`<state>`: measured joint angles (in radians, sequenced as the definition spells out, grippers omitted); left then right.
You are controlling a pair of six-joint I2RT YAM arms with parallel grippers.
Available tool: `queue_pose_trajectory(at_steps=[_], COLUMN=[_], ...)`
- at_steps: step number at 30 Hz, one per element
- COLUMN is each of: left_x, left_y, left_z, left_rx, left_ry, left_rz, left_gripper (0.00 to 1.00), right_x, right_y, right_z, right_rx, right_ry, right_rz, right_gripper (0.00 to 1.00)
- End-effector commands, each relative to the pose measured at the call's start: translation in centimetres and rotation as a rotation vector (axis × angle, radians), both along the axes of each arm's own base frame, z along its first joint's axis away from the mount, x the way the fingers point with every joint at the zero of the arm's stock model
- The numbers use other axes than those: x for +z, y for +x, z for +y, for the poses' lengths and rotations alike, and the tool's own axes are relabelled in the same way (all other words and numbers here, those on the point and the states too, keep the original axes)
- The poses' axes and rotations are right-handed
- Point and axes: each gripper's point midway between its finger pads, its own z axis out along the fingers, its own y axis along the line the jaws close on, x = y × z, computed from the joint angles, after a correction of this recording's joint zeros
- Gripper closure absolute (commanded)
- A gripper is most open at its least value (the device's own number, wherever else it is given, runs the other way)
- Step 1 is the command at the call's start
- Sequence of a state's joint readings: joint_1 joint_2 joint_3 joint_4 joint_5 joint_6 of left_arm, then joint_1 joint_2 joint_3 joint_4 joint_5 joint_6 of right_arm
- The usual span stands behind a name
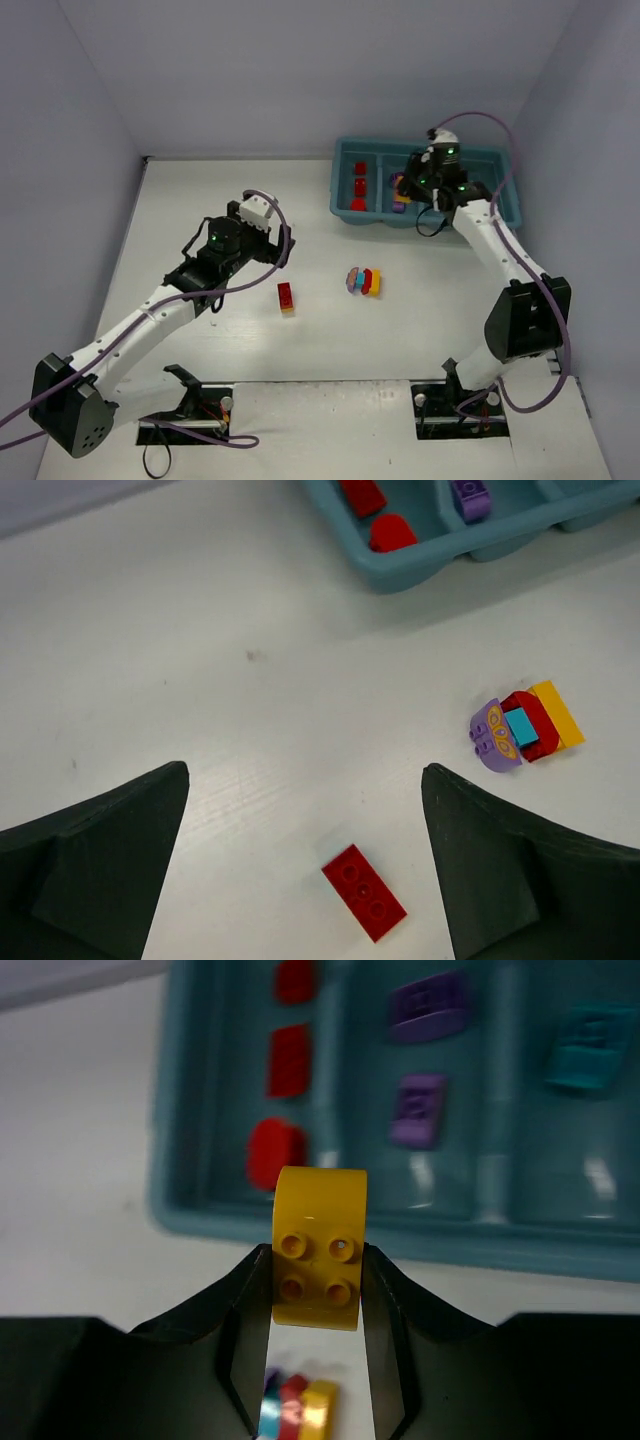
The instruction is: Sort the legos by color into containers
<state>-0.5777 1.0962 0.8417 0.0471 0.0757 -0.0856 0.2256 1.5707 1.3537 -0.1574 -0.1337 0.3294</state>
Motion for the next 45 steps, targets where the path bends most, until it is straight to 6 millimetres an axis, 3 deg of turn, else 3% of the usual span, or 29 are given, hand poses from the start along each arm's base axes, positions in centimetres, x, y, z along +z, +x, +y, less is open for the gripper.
queue_pose_trajectory(at_steps=[1,2,3,4,5,7,8,9,10,11,13,14,16,17,20,22,23,27,28,30,31,32,34,36,37,39,40,42,45], left_x=[1.8,1.3,0.9,0.1,-0.1,-1.2,-1.4,-1.8,-2.3,-2.7,-3.6,-4.1,-4.9,-5.7,-6.7,-6.7,-7.6,-9.6,-9.6,-10.9,-11.3,-11.6,-12.6,-12.8,-13.1,-13.6,-13.7,-14.2,-15.2], left_y=[-0.3,-0.7,-1.0,-1.7,-2.0,-2.9,-3.2,-3.5,-3.9,-4.0,-4.3,-4.3,-4.5,-4.4,-4.2,-3.8,-3.7,-3.3,-3.1,-3.2,-3.1,-3.3,-3.5,-3.7,-4.0,-4.4,-4.6,-5.0,-5.6], left_z=[2.3,2.4,2.7,3.0,3.1,3.5,3.6,3.6,3.5,3.4,3.4,3.2,3.1,2.8,2.2,2.1,2.0,1.7,1.2,0.7,0.2,0.2,-0.2,-0.5,-0.9,-1.4,-1.5,-2.1,-2.5], left_rx=[0.22,0.237,0.252,0.274,0.282,0.311,0.319,0.324,0.333,0.331,0.36,0.367,0.4,0.407,0.424,0.444,0.459,0.495,0.485,0.487,0.485,0.489,0.501,0.506,0.501,0.499,0.497,0.485,0.486], left_ry=[-0.137,-0.147,-0.14,-0.139,-0.142,-0.149,-0.155,-0.16,-0.168,-0.168,-0.176,-0.173,-0.18,-0.169,-0.155,-0.143,-0.119,-0.064,-0.069,-0.039,-0.032,-0.02,0.004,0.012,0.022,0.035,0.041,0.051,0.078], left_rz=[0.111,0.155,0.182,0.23,0.25,0.317,0.335,0.355,0.387,0.409,0.46,0.485,0.538,0.571,0.625,0.636,0.659,0.728,0.743,0.786,0.804,0.818,0.848,0.873,0.884,0.901,0.905,0.916,0.938], left_gripper=[0.08,0.08,0.08,0.08,0.08,0.08,0.08,0.08,0.08,0.08,0.08,0.08,0.08,0.08,0.08,0.08,0.08,0.08,0.08,0.08,0.08,0.08,0.08,0.08,0.08,0.08,0.09,0.15,0.23], right_x=[5.9,5.9,6.0,4.8,5.6,5.3,3.9,4.5,4.1,2.4,2.6,0.5,0.5,-1.2,-2.3,-2.8,-2.9,-2.7,-1.8,-1.3,0.4,0.3,2.6,2.5,4.6,4.4,5.9,5.4,7.7], right_y=[2.6,3.4,3.9,4.8,5.2,6.1,6.9,7.7,8.3,9.4,10.7,11.6,12.6,13.2,14.2,14.8,14.9,15.1,15.0,14.8,14.5,14.1,13.2,12.2,11.3,10.2,9.4,8.4,6.3], right_z=[-9.9,-13.5,-15.5,-16.5,-19.7,-22.4,-23.2,-24.5,-24.9,-25.4,-26.8,-27.2,-28.4,-28.9,-30.0,-30.4,-30.6,-30.7,-30.5,-29.5,-29.0,-28.2,-26.8,-25.1,-24.3,-22.4,-21.7,-20.0,-17.8], right_rx=[-0.323,-0.409,-0.443,-0.45,-0.511,-0.546,-0.544,-0.563,-0.543,-0.534,-0.553,-0.548,-0.568,-0.568,-0.578,-0.569,-0.581,-0.574,-0.566,-0.547,-0.544,-0.532,-0.523,-0.505,-0.513,-0.489,-0.493,-0.463,-0.438], right_ry=[-0.149,-0.18,-0.227,-0.256,-0.285,-0.351,-0.366,-0.372,-0.384,-0.39,-0.393,-0.399,-0.414,-0.425,-0.455,-0.468,-0.474,-0.466,-0.46,-0.421,-0.404,-0.39,-0.362,-0.351,-0.33,-0.308,-0.275,-0.239,-0.168], right_rz=[-0.165,-0.162,-0.166,-0.141,-0.152,-0.146,-0.122,-0.148,-0.152,-0.131,-0.141,-0.106,-0.112,-0.085,-0.071,-0.067,-0.064,-0.07,-0.087,-0.098,-0.131,-0.126,-0.166,-0.157,-0.194,-0.186,-0.216,-0.205,-0.252], right_gripper=[1.0,1.0,1.0,1.0,1.0,1.0,1.0,1.0,1.0,1.0,1.0,1.0,1.0,0.99,0.97,0.86,0.71,0.38,0.36,0.34,0.34,0.34,0.34,0.33,0.33,0.33,0.33,0.33,0.33])
